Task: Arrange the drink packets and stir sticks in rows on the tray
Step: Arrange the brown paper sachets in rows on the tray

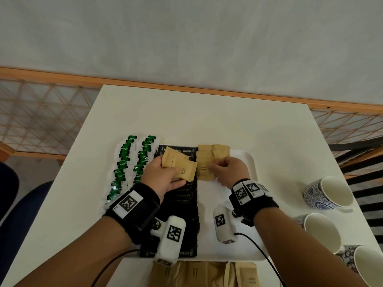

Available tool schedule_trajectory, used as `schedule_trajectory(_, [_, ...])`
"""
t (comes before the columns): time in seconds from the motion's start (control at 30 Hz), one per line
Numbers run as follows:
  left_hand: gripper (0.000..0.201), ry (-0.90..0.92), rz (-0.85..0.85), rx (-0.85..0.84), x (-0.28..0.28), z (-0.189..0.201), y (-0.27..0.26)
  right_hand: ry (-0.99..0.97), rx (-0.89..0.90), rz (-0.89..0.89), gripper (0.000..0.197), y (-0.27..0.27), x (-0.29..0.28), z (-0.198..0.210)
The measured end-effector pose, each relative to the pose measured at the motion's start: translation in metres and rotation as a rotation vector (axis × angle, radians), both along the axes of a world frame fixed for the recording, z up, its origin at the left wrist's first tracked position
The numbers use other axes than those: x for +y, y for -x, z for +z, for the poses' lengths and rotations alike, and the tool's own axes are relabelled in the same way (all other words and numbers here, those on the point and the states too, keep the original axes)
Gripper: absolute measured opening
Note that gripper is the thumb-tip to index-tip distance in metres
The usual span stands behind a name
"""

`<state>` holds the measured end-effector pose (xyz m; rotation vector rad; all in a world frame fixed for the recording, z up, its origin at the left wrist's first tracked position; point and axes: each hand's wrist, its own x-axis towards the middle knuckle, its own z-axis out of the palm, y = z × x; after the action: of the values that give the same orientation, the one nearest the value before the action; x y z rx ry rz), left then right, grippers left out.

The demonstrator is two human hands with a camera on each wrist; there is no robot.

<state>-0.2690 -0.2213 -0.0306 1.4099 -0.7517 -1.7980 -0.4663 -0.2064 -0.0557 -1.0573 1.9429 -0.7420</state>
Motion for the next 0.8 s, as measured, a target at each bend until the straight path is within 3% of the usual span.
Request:
schedule_trajectory(0.17, [0.032, 0.012, -0.014, 0.008, 0.002, -0.001, 0.002, -0.019, 0.127, 0.040, 0.019, 0.000, -0.005, -0.003])
schedule_trajectory(0.37, [0.029, 0.030, -0.018, 0.003, 0.004, 0.002, 0.004, 0.013, 0.092, 0.011, 0.027, -0.001, 0.000, 0.004])
schedule_trajectory(0.47, [0.023, 0.042, -0.036, -0.032, 0.006, 0.003, 0.006, 0.119, 0.001, 0.064, 0.016, -0.009, 0.009, 0.017])
schedule_trajectory(0.6, [0.018, 0.053, -0.054, -0.021, 0.011, 0.006, 0.012, 0.063, -0.172, 0.222, 0.020, -0.021, 0.018, 0.029])
schedule_trajectory(0.8, [0.020, 0.010, -0.016, 0.000, 0.009, 0.009, 0.016, 0.077, -0.170, -0.008, 0.008, 0.013, 0.025, 0.026])
